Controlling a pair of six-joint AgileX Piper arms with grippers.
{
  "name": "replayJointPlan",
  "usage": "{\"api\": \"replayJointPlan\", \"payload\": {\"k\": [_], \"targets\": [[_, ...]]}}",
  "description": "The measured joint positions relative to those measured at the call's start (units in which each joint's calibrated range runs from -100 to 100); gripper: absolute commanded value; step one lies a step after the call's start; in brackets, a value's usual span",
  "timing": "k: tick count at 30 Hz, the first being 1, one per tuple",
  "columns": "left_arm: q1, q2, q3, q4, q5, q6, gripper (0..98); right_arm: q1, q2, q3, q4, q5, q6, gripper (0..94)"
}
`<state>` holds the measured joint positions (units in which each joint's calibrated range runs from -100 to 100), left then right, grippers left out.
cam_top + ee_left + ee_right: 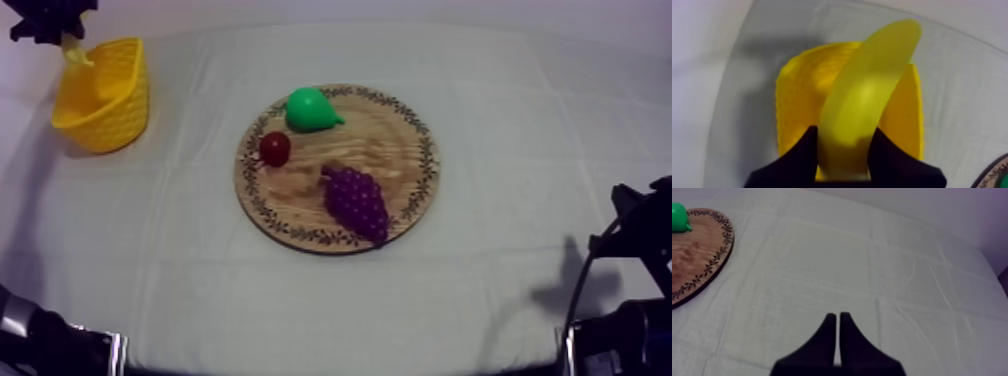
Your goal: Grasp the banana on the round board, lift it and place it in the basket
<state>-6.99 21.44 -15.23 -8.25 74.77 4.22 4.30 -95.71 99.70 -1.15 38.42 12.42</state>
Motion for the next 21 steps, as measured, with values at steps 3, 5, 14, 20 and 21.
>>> {"api": "replayJointPlan", "payload": {"k": [3,5,14,20,21], "targets": [[-0.64,1.76,0.07,0.24,-0.89,-0.28,42.4,0.0,0.0,0.0,0.0,0.0,0.0,0.6],[-0.77,2.69,0.21,0.31,-1.4,-0.43,50.5,0.0,0.0,0.0,0.0,0.0,0.0,0.6],[-1.17,1.74,3.28,1.4,-1.87,-0.82,79.1,0.0,0.0,0.0,0.0,0.0,0.06,0.6],[-0.5,-5.12,8.02,1.74,-2.27,-0.34,75.5,0.0,0.0,0.0,0.0,0.0,0.09,0.6],[-0.31,-6.88,9.16,1.74,-2.52,-0.11,73.9,0.0,0.0,0.0,0.0,0.0,0.06,0.6]]}}
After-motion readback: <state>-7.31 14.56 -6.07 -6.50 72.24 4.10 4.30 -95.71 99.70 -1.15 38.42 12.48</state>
